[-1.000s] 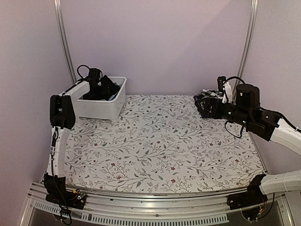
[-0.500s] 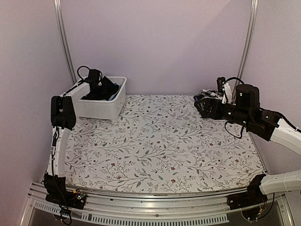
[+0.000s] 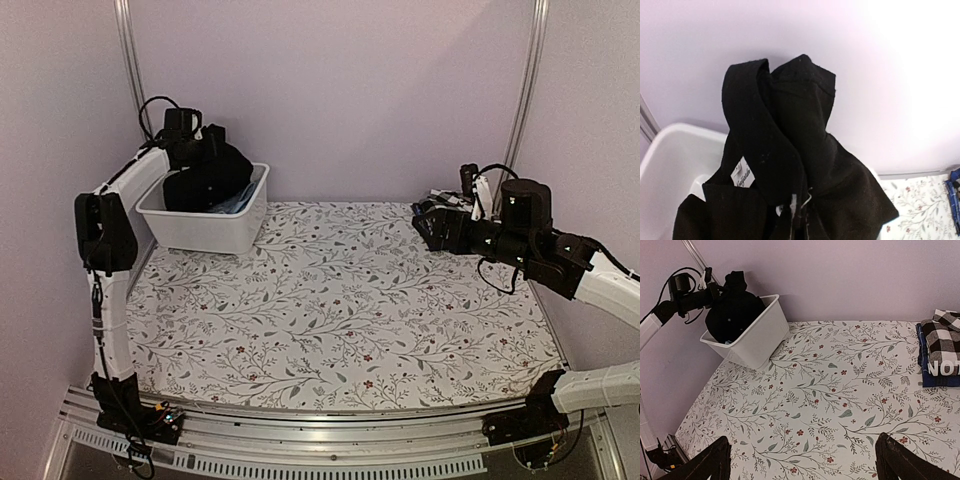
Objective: Fold and stack the long sleeve shirts
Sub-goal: Pick up the crumpled shirt from the bin, then place the crumpled shirt at the center of the board.
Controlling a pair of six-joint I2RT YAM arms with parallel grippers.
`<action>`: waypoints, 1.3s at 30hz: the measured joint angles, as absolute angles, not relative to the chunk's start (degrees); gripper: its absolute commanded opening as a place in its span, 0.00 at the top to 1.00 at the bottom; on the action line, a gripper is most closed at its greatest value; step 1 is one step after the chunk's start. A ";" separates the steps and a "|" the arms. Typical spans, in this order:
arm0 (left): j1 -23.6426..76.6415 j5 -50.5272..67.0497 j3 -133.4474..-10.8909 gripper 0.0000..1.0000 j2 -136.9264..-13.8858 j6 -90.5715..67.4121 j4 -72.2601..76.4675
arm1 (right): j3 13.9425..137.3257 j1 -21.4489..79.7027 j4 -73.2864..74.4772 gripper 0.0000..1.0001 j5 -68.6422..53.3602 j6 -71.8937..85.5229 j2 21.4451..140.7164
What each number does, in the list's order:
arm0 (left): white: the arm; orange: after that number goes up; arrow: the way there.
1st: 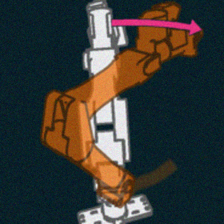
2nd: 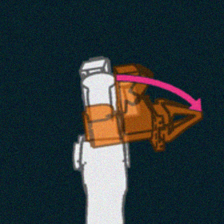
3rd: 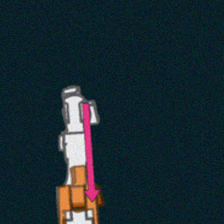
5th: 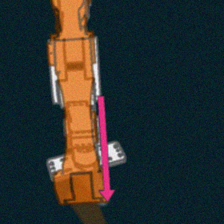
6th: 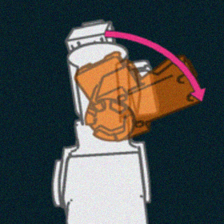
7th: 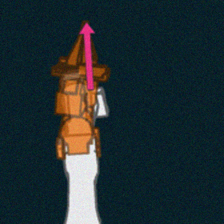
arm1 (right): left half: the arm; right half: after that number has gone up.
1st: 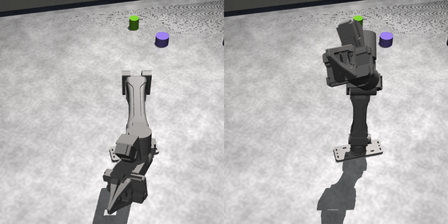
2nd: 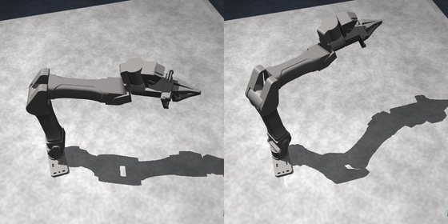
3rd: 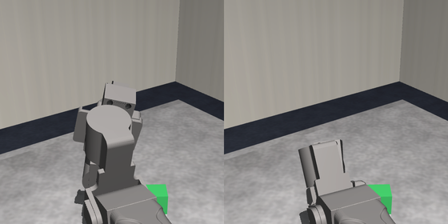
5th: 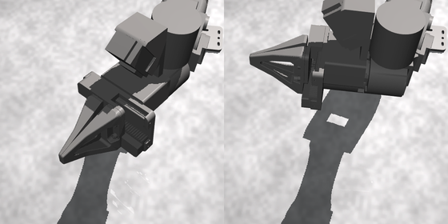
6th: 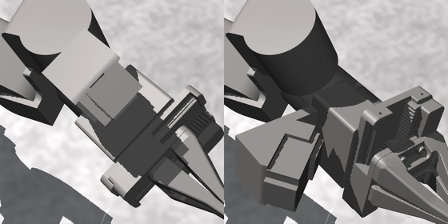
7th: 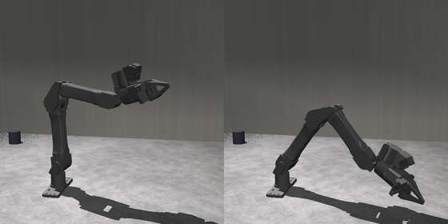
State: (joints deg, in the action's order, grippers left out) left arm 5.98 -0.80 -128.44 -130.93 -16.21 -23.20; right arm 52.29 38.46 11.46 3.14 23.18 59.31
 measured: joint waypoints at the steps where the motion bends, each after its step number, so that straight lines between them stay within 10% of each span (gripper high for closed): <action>1: 6.15 -0.56 -128.40 1.00 -129.36 -15.84 -22.46 | 52.29 38.46 11.44 0.01 3.03 23.18 59.33; 39: 37.69 12.49 -124.33 1.00 -100.97 -11.14 -8.01 | 52.34 38.46 7.68 0.01 3.18 21.56 62.74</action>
State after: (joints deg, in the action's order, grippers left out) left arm 37.69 12.49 -124.33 -100.97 -11.14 -8.01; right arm 52.34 38.46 7.68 3.18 21.56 62.74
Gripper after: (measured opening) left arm 0.029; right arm 0.989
